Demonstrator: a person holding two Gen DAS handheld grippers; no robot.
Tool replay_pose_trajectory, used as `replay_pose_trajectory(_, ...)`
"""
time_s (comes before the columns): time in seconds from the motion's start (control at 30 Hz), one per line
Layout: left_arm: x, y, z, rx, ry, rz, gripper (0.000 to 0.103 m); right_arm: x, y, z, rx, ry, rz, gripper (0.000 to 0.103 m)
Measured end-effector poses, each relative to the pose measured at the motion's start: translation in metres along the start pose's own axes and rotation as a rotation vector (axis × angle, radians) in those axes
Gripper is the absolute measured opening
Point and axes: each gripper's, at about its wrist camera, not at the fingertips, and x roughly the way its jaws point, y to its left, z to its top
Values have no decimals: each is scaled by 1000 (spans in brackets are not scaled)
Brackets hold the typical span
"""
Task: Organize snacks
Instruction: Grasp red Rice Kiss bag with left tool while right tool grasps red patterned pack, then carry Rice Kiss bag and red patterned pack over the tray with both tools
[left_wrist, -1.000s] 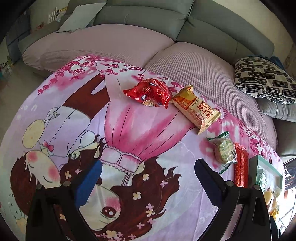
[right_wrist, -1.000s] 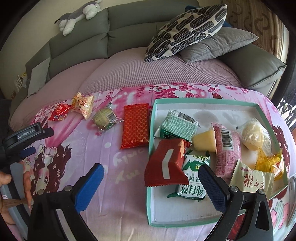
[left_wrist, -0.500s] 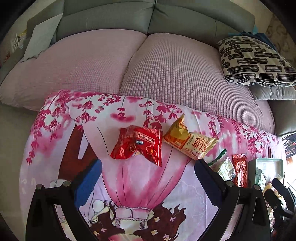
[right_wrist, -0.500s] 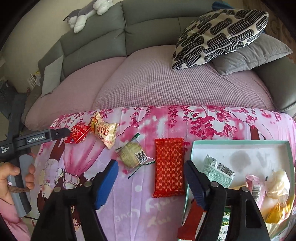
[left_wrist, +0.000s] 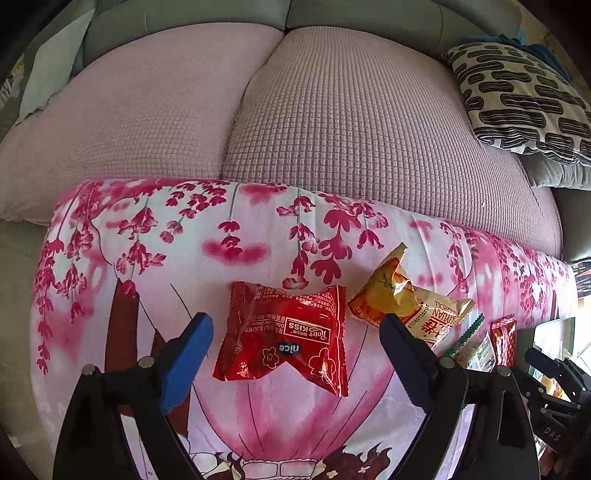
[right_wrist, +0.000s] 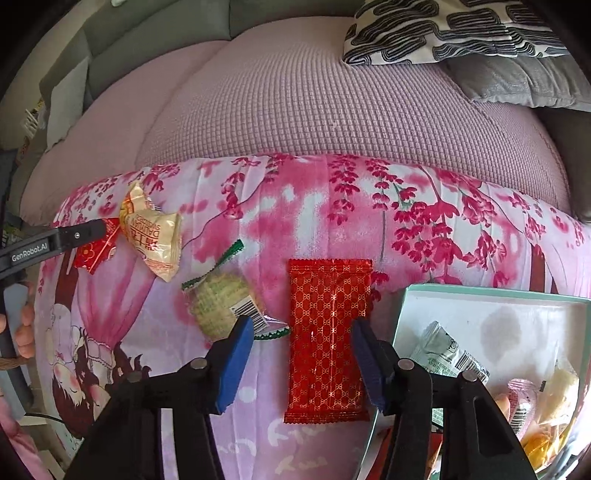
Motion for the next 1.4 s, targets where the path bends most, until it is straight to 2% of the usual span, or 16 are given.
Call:
replay_pose_trajectory(0.17,13,1,3,-3,14,-8,83,10,-7,6,12,27,-65,57)
replay_pose_trajectory(0.23,17,1,4,-2,24,-8,72,14,-11,8,26,43,-64,55)
replay_pose_trajectory(0.27,22,0,4,-3,31,-14,70,15,-13,8,31,44,-64,55)
replay_pose_trajectory(0.37,25,1,5,-13,26,-22,70,16,-13,11,27,47,-77,55)
replay_pose_trajectory(0.53,24,3,5,-16,27,-9,63,25,-2,14,2,57,-99,55)
replay_pose_trajectory(0.63,21,2,1,-22,36,-5,62,30,0,13,-1,83,-80,56)
replay_pose_trajectory(0.87,11,0,-24,-16,52,-16,61,31,3,5,-32,79,-100,56)
replay_pose_trajectory(1.03,9,-5,-43,6,55,-26,61,38,2,6,-26,122,-71,55)
replay_pose_trajectory(1.2,7,-20,-59,46,69,-68,61,38,4,5,-16,122,-57,55)
replay_pose_trajectory(1.4,9,-36,-72,92,72,-72,61,39,13,-3,-31,103,-69,53)
